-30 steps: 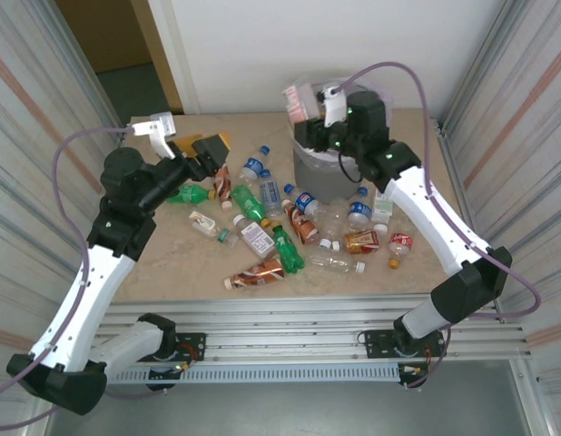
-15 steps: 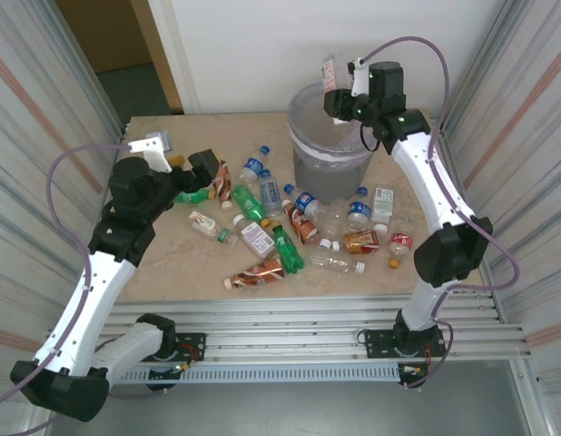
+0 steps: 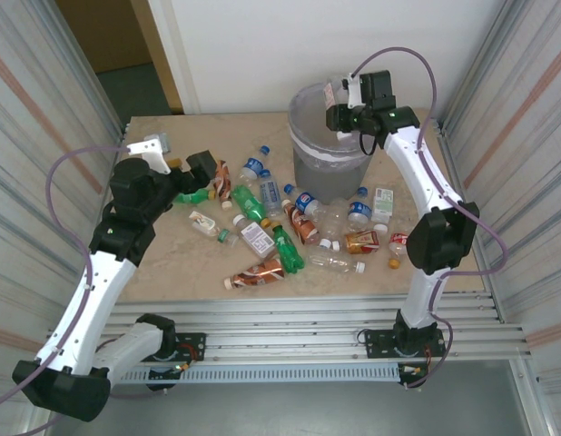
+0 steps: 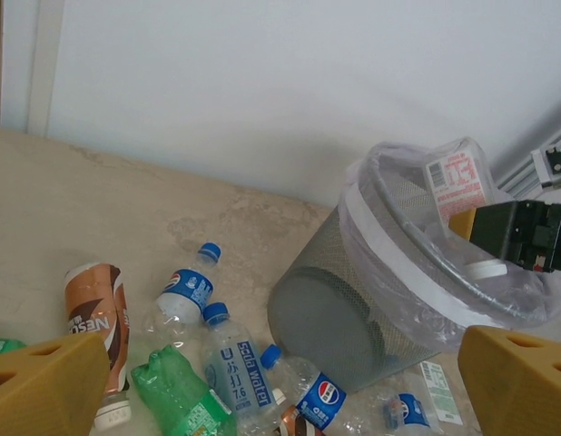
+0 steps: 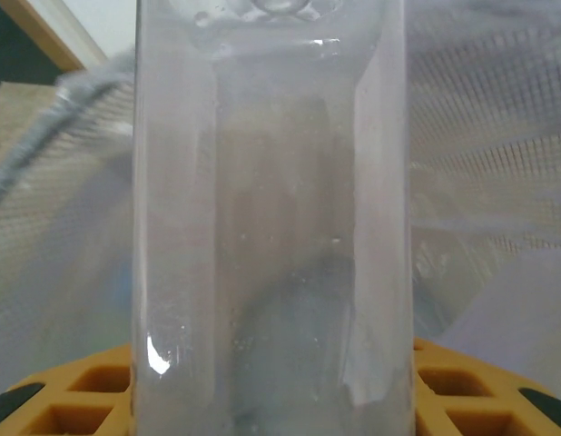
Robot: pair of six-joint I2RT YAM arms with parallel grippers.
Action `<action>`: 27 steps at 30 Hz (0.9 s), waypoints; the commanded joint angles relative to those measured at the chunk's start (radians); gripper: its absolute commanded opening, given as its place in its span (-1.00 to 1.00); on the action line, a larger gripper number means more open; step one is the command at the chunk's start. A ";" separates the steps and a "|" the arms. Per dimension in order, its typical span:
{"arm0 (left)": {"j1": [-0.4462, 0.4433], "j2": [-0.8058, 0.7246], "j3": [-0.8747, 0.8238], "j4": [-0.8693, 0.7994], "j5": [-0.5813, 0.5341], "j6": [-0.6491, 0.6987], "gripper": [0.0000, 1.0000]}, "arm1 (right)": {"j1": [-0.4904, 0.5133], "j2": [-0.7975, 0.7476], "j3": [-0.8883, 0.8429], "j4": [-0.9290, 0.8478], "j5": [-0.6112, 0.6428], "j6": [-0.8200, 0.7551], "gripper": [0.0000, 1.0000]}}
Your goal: Put the plastic bottles in the bin
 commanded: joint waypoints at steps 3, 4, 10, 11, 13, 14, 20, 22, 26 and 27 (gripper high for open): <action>0.011 0.006 -0.010 -0.001 -0.011 0.010 0.97 | -0.027 -0.018 -0.031 -0.018 0.008 -0.037 -0.08; 0.013 0.007 -0.013 -0.003 -0.011 0.008 0.97 | -0.030 -0.014 -0.030 -0.018 0.007 -0.037 0.04; 0.029 0.017 -0.013 -0.009 -0.012 0.000 0.97 | -0.033 0.001 0.014 -0.038 -0.012 -0.044 0.55; 0.032 0.020 -0.011 -0.010 -0.011 0.000 0.97 | -0.033 0.001 0.024 -0.042 -0.014 -0.045 0.58; 0.039 0.024 -0.010 -0.017 -0.011 0.000 0.98 | -0.033 -0.002 0.045 -0.048 -0.017 -0.044 0.64; 0.041 0.027 -0.009 -0.020 -0.010 0.000 0.98 | -0.033 -0.003 0.054 -0.051 -0.020 -0.044 0.66; 0.065 0.032 -0.015 -0.030 -0.006 -0.004 0.97 | -0.031 -0.025 0.122 -0.079 -0.034 -0.042 0.70; 0.076 0.034 -0.019 -0.035 -0.004 -0.005 0.97 | -0.030 -0.037 0.144 -0.092 -0.039 -0.043 0.72; 0.097 0.035 -0.026 -0.051 -0.002 -0.002 0.97 | -0.029 -0.081 0.177 -0.116 -0.038 -0.039 0.76; 0.105 0.038 -0.031 -0.056 0.000 -0.002 0.97 | -0.029 -0.097 0.178 -0.118 -0.036 -0.036 0.77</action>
